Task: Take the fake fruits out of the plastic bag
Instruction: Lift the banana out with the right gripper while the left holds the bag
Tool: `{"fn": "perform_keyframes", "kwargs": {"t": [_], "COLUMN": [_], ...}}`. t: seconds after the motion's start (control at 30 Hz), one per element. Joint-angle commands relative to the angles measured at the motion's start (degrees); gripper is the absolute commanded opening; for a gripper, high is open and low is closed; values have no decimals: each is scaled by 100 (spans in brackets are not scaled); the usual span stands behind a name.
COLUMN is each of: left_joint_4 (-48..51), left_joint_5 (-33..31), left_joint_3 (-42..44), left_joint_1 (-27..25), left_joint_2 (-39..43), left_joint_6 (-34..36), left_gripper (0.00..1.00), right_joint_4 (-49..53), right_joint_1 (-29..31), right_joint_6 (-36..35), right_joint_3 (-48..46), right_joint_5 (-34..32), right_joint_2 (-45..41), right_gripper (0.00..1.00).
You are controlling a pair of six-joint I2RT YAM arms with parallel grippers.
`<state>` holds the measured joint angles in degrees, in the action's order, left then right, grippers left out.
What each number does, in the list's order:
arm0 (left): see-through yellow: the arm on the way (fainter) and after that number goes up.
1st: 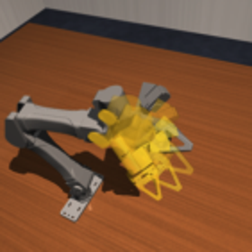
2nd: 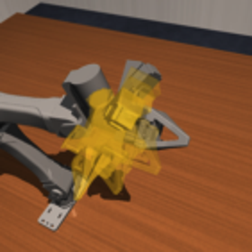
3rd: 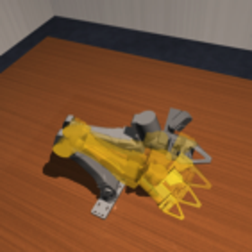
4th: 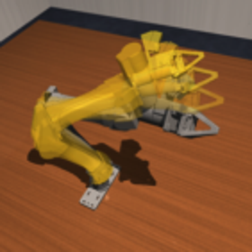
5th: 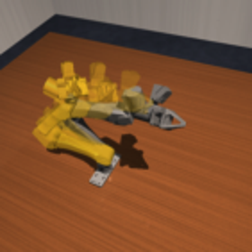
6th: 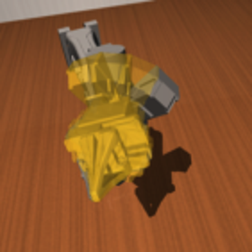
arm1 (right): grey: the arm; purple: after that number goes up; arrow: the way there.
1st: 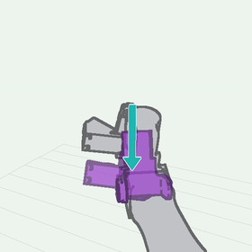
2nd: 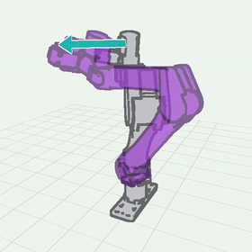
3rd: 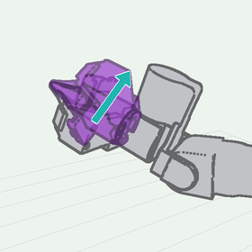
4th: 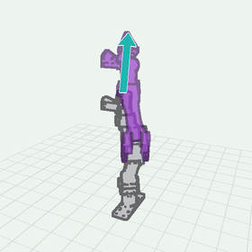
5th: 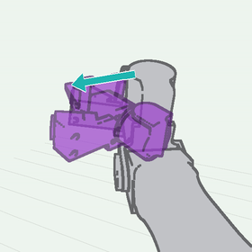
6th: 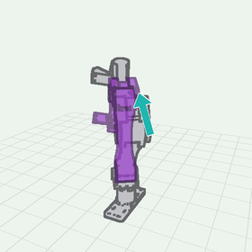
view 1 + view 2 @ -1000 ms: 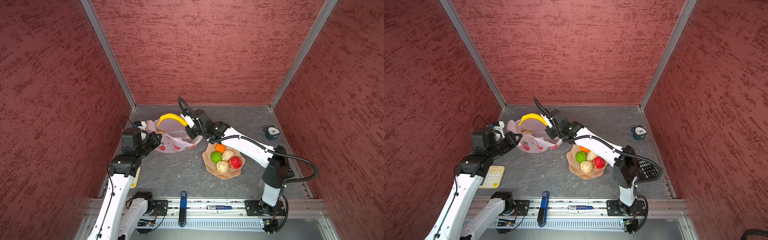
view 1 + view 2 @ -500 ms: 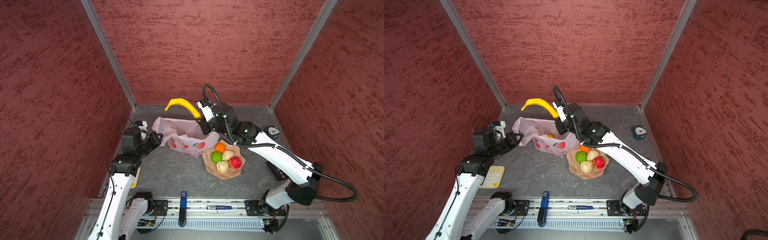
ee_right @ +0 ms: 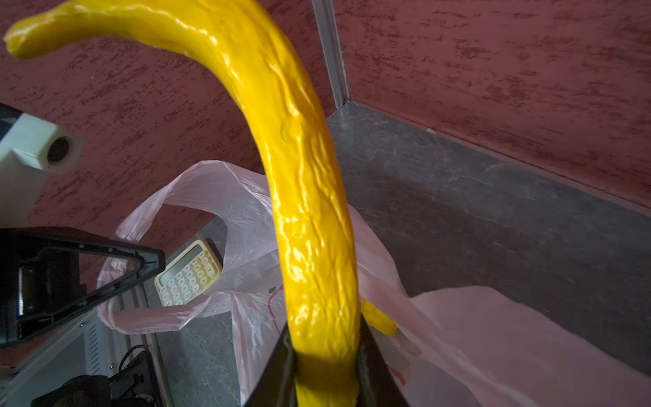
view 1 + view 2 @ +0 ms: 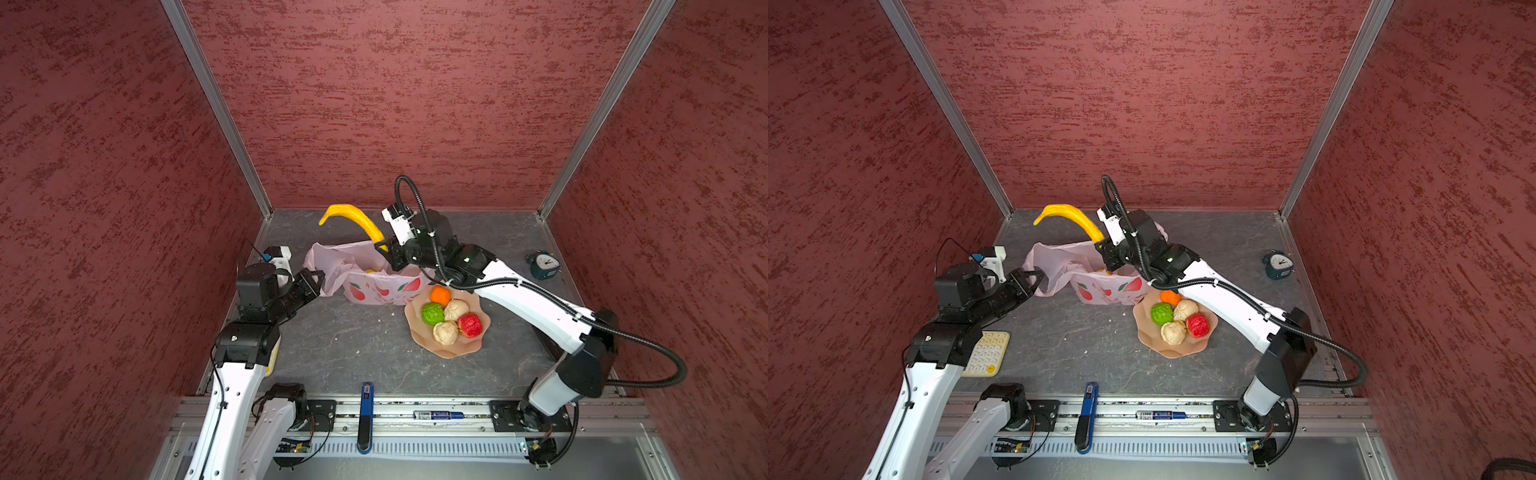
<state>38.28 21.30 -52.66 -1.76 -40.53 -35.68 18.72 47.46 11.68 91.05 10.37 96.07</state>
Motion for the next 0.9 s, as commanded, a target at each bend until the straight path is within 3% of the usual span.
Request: {"fn": "perform_keyframes", "kwargs": {"t": [0.0, 0.17, 0.33, 0.47, 0.7, 0.87], "left_joint_4": [193, 359, 547, 817, 1018, 1269], "left_joint_5": [-72, -363, -783, -1111, -1250, -1477], "left_joint_3": [-253, -271, -438, -693, -576, -507], "left_joint_1": [58, 71, 90, 97, 104, 111], "left_joint_2": [170, 366, 425, 411, 653, 833], "left_joint_6": [72, 43, 91, 192, 145, 137], "left_gripper": [1, 0, 0, 0, 0, 1], "right_joint_4": [-819, -640, 44, 681, 2177, 2656], "right_joint_1": [17, 34, 32, 26, -234, -962], "right_joint_6": [53, 23, -148, -254, -86, 461], "right_joint_3": [407, 1326, 1891, 2117, 2288, 1274], "right_joint_5": [987, 1329, 909, 143, -2031, -2479], "right_joint_2": [359, 720, 383, -184, -915, -1685], "right_gripper": [12, 11, 11, 11, 11, 11]}}
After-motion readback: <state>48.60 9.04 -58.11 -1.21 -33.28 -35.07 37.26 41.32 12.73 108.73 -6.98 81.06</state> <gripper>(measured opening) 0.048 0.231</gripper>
